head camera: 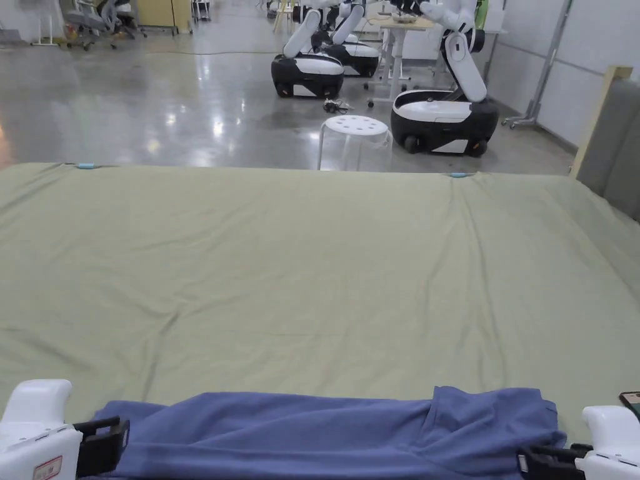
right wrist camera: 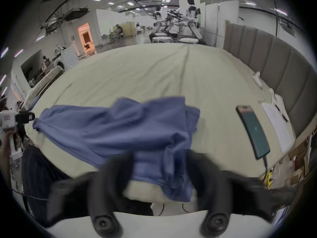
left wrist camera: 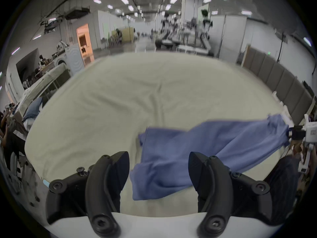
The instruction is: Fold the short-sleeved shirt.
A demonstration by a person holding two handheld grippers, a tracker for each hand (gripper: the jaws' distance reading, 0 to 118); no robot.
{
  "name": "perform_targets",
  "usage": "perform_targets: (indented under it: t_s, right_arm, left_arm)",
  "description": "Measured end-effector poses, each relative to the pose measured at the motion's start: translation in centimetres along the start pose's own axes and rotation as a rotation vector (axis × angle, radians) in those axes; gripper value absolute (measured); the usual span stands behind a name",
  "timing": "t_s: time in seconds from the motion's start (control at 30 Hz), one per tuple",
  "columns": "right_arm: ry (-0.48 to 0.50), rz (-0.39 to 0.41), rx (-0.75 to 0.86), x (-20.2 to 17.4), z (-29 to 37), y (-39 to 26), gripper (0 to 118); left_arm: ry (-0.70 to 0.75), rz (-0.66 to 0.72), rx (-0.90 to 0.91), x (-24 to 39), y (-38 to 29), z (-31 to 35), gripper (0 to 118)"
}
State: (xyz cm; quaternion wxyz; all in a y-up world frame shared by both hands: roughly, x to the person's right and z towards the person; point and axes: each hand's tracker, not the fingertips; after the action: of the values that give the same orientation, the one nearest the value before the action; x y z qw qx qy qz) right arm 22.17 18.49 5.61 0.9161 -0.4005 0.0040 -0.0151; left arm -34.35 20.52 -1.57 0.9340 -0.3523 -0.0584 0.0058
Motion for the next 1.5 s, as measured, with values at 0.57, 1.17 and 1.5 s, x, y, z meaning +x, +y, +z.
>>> perform_targets:
  t_s: [0.57,1.17,1.5]
  right_arm:
    - [0.018,0.038,0.631,-15.0,0.6,3.4,1]
    - [0.114,0.023,0.494,-18.2,2.3,2.5,1]
    - [0.122,0.018,0.441,-19.6,1.1,3.7,1]
  left_arm:
    - [-0.039,-0.064,0.377,11.9,1.3,-0.4,4]
    - [-0.541,0.523,-0.266,-15.7,-2.6,-4.8,86]
    - [-1.033,0.869,-0.339,-14.3,-5.7,-16.6,85]
